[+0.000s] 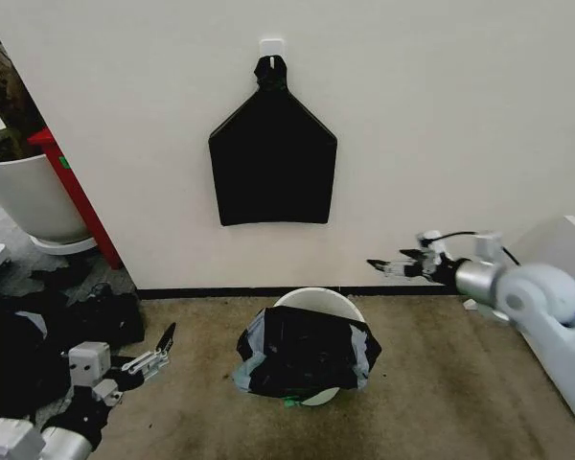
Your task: Place the garbage bag over the trash bin.
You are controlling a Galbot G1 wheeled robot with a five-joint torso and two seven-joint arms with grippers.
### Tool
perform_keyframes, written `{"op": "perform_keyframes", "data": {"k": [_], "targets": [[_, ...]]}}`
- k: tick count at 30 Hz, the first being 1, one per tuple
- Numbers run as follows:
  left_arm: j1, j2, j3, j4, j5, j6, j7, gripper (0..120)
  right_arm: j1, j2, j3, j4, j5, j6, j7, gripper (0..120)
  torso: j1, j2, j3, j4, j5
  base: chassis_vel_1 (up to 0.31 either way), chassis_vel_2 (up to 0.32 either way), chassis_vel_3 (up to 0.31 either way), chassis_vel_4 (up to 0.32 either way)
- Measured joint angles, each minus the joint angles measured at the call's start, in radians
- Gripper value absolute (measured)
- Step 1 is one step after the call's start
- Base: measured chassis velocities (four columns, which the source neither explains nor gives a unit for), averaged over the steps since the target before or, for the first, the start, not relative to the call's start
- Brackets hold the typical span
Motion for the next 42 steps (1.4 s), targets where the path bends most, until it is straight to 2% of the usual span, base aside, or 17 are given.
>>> {"op": "perform_keyframes", "data": {"k": [1,2,4,8,9,10,13,17,24,29,32,42], "targets": [[-0.006,-0.016,0.009,0.001,0.014,-0.002,0.005,100,0.045,-0.001,-0.06,-0.025,-0.009,0.0,-0.01,100,0.0,0.0,0.0,0.0,-0.0007,0.0,0.0,0.0,0.0],[-0.006,-0.016,0.009,0.001,0.014,-0.002,0.005,100,0.045,-0.001,-0.06,-0.025,-0.009,0.0,-0.01,100,0.0,0.0,0.0,0.0,-0.0007,0.0,0.0,0.0,0.0],[-0.018,-0.039,0.022,0.003,0.035,-0.011,0.014,100,0.147,0.008,-0.196,-0.094,-0.011,0.0,-0.019,100,0.0,0.0,0.0,-0.0002,0.0015,0.0,0.0,0.0,0.0],[-0.04,-0.067,0.035,0.005,0.05,-0.02,0.024,100,0.338,0.016,-0.417,-0.197,0.021,0.0,-0.022,100,0.0,0.0,0.0,-0.0003,0.0007,0.0,0.0,0.0,0.0],[-0.05,-0.069,0.042,0.006,0.049,-0.027,0.024,100,0.4,0.015,-0.497,-0.222,0.033,0.0,-0.027,100,0.0,0.0,0.0,-0.0001,-0.0004,0.0,0.0,0.0,0.0],[-0.05,-0.069,0.042,0.006,0.049,-0.027,0.024,100,0.4,0.015,-0.497,-0.222,0.033,0.0,-0.027,100,0.0,0.0,0.0,-0.0001,-0.0004,0.0,0.0,0.0,0.0],[-0.079,-0.069,0.06,0.007,0.042,-0.041,0.02,100,0.492,0.025,-0.646,-0.28,0.048,0.0,-0.04,100,0.0,0.0,0.0,-0.0004,0.001,0.0,0.0,0.0,0.0],[-0.109,-0.07,0.081,0.008,0.038,-0.041,0.019,100,0.589,0.054,-0.829,-0.349,0.091,0.0,-0.044,100,0.0,0.0,0.0,-0.0005,0.0009,0.0,0.0,0.0,0.0],[-0.127,-0.07,0.084,0.009,0.033,-0.038,0.019,100,0.661,0.142,-0.976,-0.482,0.107,0.0,-0.053,100,0.0,0.0,0.0,-0.0003,0.0005,0.0,0.0,0.0,0.0],[-0.129,-0.091,0.093,0.009,0.038,-0.041,0.03,100,0.687,0.185,-1.03,-0.522,0.111,0.0,-0.056,100,0.0,0.0,0.0,-0.0003,0.0004,0.0,0.0,0.0,0.0],[-0.128,-0.103,0.105,0.01,0.046,-0.046,0.036,100,0.692,0.203,-1.043,-0.53,0.121,0.0,-0.055,95,0.0,0.0,0.0,0.0,0.0006,0.0,0.0,0.0,0.0],[-0.134,-0.12,0.132,0.01,0.074,-0.058,0.044,100,0.692,0.26,-1.069,-0.58,0.131,0.0,-0.041,67,0.0,0.0,0.0,-0.0005,0.0003,0.0,0.0,0.0,0.0]]}}
